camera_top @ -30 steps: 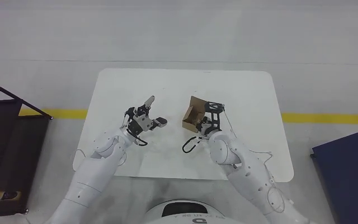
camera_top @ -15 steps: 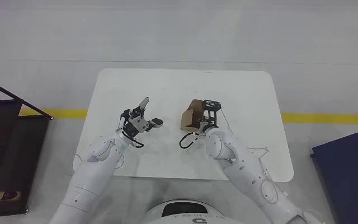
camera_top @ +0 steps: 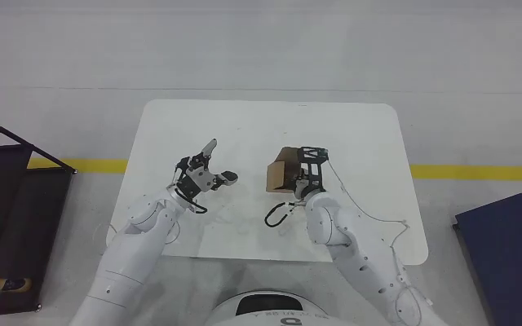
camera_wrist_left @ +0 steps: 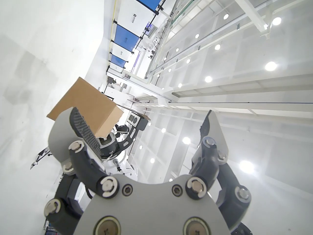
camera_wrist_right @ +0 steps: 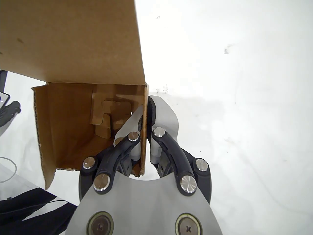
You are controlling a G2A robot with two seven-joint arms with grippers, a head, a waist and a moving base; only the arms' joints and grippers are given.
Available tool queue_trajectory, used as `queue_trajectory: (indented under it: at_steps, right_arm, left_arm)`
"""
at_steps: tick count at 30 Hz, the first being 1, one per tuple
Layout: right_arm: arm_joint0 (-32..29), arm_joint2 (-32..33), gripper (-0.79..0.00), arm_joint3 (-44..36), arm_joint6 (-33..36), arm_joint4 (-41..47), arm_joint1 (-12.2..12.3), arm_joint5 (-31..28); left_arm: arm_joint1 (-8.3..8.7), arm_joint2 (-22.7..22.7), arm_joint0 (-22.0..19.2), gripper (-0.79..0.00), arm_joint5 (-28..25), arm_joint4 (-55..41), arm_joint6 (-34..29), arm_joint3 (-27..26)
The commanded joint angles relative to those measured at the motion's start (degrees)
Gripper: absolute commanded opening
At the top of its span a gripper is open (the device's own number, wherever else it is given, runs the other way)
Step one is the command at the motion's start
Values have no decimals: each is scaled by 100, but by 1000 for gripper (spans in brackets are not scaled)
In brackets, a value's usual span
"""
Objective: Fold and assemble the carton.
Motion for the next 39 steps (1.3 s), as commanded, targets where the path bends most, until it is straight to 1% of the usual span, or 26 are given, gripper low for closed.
queue_trajectory:
  at_steps: [1,9,10,12,13,15,18,21,24,26,28,29,31,33,35,37,39]
  right_arm:
    - [4,-2,-785,8,-20,18,-2,-2]
    - [4,-2,-785,8,-20,18,-2,-2]
    - [-22,-15,-785,80,-18,19,0,-69]
    - [-69,143,-785,9,-94,593,-26,-198]
    - [-102,209,-785,23,-172,658,-25,-216]
    - [-144,250,-785,22,-128,518,-14,-127]
    - [-105,237,-785,34,374,169,9,43]
    - [7,83,-785,81,992,-566,33,237]
    - [96,-106,-785,91,1393,-1206,23,437]
    - [150,-227,-576,81,1694,-1392,-2,496]
    - [218,-308,-449,119,1991,-1510,-26,511]
    - [239,-333,-357,125,2139,-1477,-43,519]
    - [287,-308,-268,116,2275,-1360,-73,579]
    - [265,-258,-265,118,2237,-1299,-102,778]
    - [190,-150,-259,32,2065,-989,-141,941]
    - [106,-60,-305,-98,1900,-680,-170,1020]
    - [-15,90,-314,-171,1616,-342,-188,1027]
  left_arm:
    - [0,1,1,0,-8,4,4,2]
    - [0,1,1,0,-8,4,4,2]
    - [0,1,1,0,-8,4,4,2]
    - [0,1,1,0,-8,4,4,2]
    - [0,1,1,0,-8,4,4,2]
    - [-4,5,30,0,-22,34,95,-20]
    - [-6,2,117,0,-42,127,194,-51]
    - [9,11,170,0,-45,428,200,-136]
    - [33,37,186,0,-66,870,126,-245]
    - [54,75,167,0,-60,1252,37,-312]
    - [85,127,121,0,0,1760,-90,-356]
    - [98,149,94,0,36,1966,-157,-373]
    - [123,196,34,0,128,2313,-309,-395]
    - [152,271,-43,0,200,2774,-492,-438]
    - [174,371,-133,0,240,3167,-719,-474]
    - [181,472,-228,0,270,3406,-857,-458]
    - [173,602,-336,0,259,3588,-948,-426]
